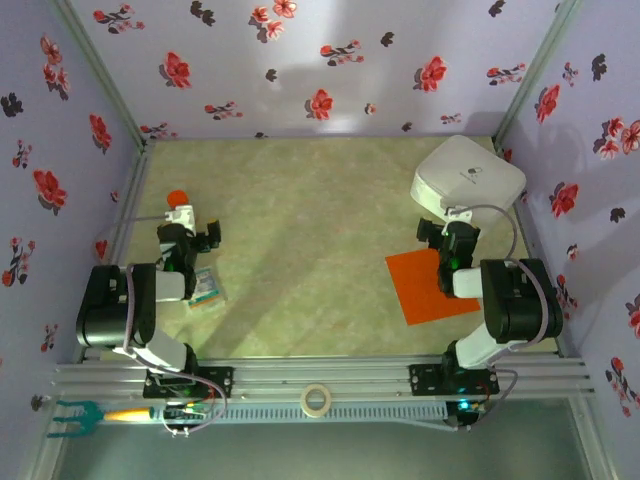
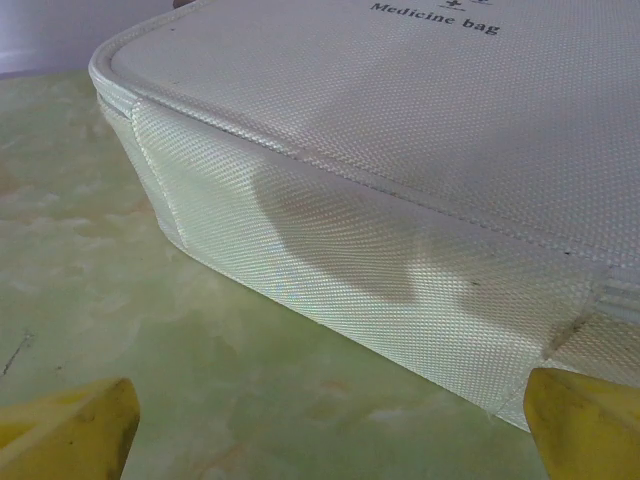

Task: Fold a paper plane with a square sheet of paper (pick it up from the middle)
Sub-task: Move the square sheet of paper to the center of the table.

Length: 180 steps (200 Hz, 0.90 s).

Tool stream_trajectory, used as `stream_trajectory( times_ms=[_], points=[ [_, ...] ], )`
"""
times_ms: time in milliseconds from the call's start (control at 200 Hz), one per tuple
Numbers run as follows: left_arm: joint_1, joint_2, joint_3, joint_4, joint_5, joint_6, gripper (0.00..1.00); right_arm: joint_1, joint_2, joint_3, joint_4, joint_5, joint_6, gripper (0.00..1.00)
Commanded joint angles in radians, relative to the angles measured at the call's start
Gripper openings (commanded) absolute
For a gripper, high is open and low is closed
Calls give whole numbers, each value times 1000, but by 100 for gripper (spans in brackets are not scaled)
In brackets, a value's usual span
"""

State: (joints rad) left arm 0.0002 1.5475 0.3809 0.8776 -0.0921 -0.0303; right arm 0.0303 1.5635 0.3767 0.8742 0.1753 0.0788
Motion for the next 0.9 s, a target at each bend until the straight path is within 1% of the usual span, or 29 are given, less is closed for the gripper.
stream_trajectory(
  times_ms=[0,285,425,895],
  points=[
    [8,-6,18,-2,9,18,100,-7,-5,15,5,-4,1,99],
    [8,-4,18,-3,8,18,100,-9,-3,18,1,-5,6,99],
    [8,-4,19,-4,8,19,100,-31,-2,19,1,-55,17,99],
    [8,-3,18,-3,9,17,100,-32,-3,18,0,-54,13,99]
  ],
)
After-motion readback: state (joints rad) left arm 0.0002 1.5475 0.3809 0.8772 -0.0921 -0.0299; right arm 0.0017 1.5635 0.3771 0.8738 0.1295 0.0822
